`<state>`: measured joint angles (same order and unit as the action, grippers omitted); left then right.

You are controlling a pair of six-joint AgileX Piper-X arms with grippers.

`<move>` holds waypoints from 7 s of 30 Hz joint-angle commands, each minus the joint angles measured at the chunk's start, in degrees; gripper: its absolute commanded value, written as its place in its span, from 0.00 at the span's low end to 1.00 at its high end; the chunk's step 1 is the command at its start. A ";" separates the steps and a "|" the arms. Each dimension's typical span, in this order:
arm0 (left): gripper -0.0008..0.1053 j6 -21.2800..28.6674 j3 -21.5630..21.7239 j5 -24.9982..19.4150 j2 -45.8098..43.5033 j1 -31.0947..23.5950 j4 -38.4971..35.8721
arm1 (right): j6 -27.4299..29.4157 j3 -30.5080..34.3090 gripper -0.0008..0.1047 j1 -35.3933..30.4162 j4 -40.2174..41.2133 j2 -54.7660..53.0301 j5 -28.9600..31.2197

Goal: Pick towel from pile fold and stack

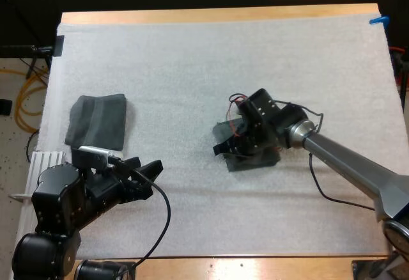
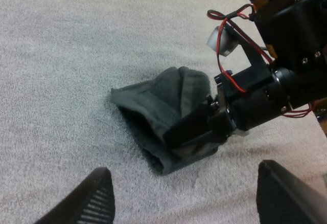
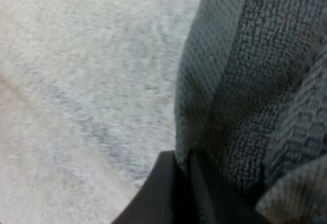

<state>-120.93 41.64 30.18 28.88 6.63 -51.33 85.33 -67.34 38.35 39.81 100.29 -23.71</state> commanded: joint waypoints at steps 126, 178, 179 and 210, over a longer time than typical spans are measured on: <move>0.55 0.39 -1.32 6.87 -0.19 0.00 -1.05 | 28.08 -13.06 0.01 -10.16 5.48 7.45 -0.97; 0.55 0.39 -1.32 7.77 -0.19 0.00 -1.05 | 21.23 -13.50 0.63 -10.01 24.31 -26.96 -2.58; 0.55 0.39 -1.32 7.77 -0.19 0.00 -1.05 | 20.20 -13.50 0.63 -10.01 26.10 -28.71 -0.85; 0.73 -1.01 -1.32 1.87 28.49 7.24 16.09 | 6.98 -5.17 0.63 -10.12 26.91 -39.20 9.78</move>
<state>-121.51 40.23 33.37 57.24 13.38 -36.80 92.84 -72.83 28.18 67.73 61.08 -13.88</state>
